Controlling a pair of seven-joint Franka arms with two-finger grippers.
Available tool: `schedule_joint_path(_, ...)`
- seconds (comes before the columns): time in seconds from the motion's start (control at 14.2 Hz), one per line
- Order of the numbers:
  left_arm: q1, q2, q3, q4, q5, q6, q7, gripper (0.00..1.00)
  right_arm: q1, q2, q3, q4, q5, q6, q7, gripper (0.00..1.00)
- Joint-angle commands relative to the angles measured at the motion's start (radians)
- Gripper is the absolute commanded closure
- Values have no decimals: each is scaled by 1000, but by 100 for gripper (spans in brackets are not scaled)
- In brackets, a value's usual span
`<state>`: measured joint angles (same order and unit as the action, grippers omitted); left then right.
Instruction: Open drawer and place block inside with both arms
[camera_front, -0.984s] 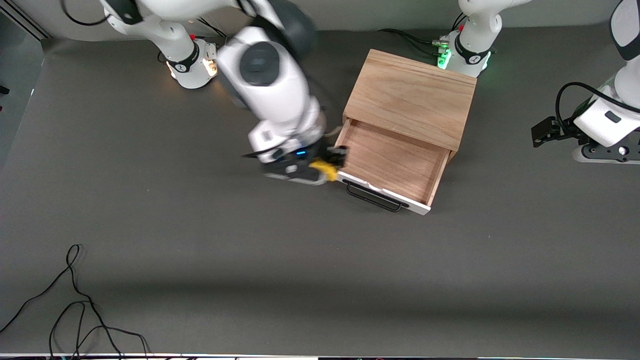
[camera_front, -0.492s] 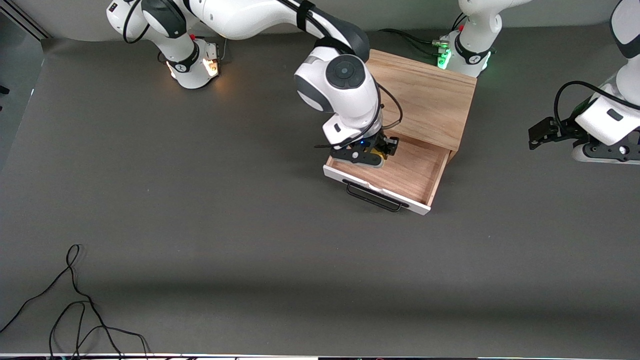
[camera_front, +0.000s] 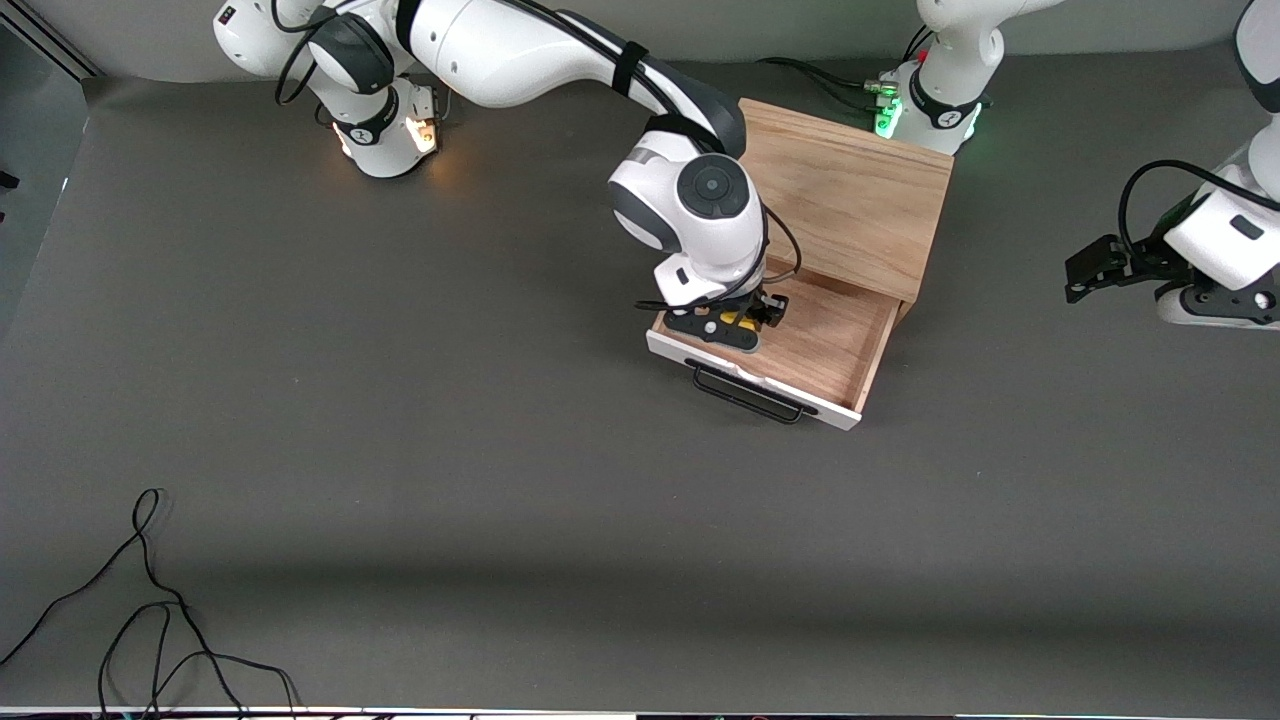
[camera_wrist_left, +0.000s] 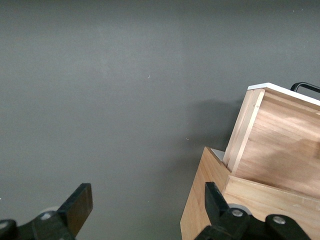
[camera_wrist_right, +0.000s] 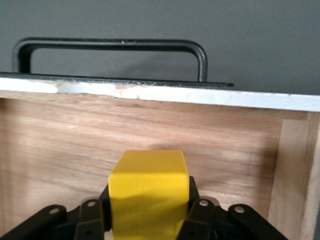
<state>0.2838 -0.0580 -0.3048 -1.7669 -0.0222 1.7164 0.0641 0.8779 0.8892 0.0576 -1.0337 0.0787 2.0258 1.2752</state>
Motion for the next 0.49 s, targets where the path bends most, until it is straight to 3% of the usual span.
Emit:
schedule_joint_path(0.0, -183, 32, 186, 49, -12, -14, 26, 0, 16, 11, -9, 23, -16, 7, 50, 75)
schedule_joint_path(0.07, -254, 32, 255, 53, -12, -14, 26, 0, 18, 14, -9, 23, -16, 20, 62, 70)
schedule_joint_path(0.28, -356, 52, 340, 82, -8, -15, 17, 0, 39, 14, -10, 23, -19, 28, 66, 61)
schedule_joint_path(0.35, -359, 53, 342, 86, -8, -15, 19, 0, 39, 14, -10, 21, -19, 28, 67, 37)
schedule_joint_path(0.42, -354, 53, 342, 86, -7, -17, 22, 0, 39, 14, -12, 23, -22, 30, 66, 3)
